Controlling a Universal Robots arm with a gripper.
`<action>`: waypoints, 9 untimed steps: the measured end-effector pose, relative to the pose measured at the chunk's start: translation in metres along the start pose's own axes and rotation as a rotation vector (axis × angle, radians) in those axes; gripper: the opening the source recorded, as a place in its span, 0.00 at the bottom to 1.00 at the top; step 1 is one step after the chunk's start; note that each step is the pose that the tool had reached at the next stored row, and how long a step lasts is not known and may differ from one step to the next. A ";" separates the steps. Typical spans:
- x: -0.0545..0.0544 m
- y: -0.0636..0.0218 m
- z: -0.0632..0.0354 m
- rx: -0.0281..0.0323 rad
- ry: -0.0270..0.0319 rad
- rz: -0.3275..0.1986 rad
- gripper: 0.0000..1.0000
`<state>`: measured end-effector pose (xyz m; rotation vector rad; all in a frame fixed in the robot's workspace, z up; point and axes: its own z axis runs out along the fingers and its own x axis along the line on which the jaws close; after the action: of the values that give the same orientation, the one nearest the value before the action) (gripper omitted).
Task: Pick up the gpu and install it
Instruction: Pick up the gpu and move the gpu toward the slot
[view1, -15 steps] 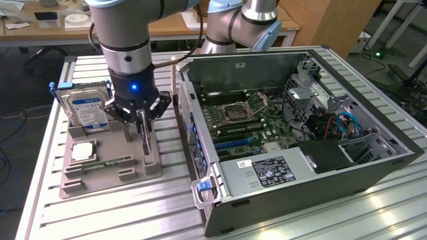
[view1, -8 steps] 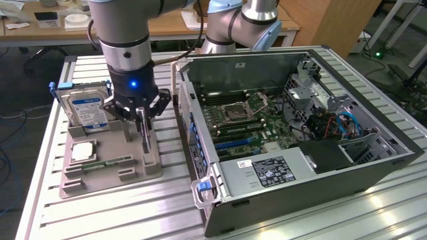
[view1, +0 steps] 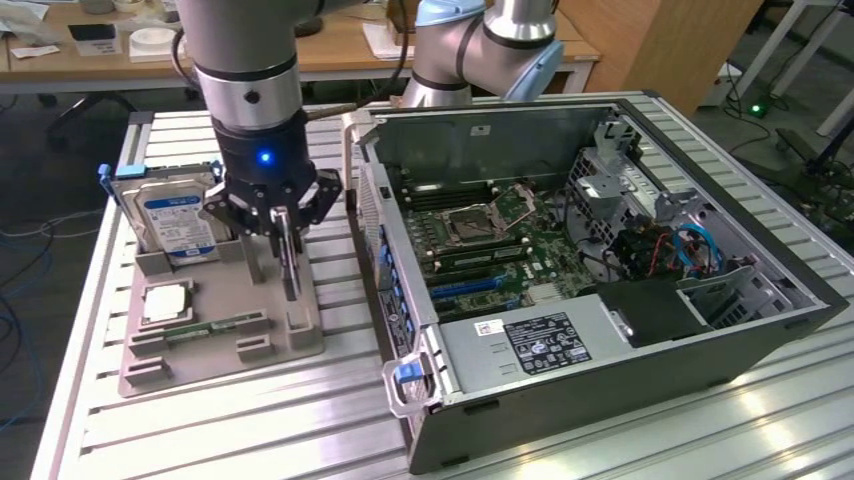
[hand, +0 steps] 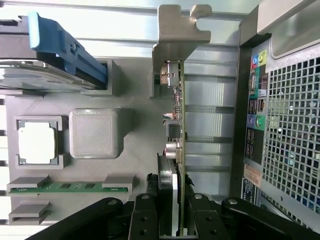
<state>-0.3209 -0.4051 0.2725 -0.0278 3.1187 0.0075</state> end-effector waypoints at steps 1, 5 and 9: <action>0.000 0.0000 -0.0015 0.0001 0.0001 0.000 0.28; 0.000 0.0000 -0.0079 0.0001 0.0000 0.000 0.28; 0.000 0.0001 -0.0152 0.0000 0.0001 0.000 0.28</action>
<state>-0.3209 -0.4051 0.2876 -0.0278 3.1188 0.0075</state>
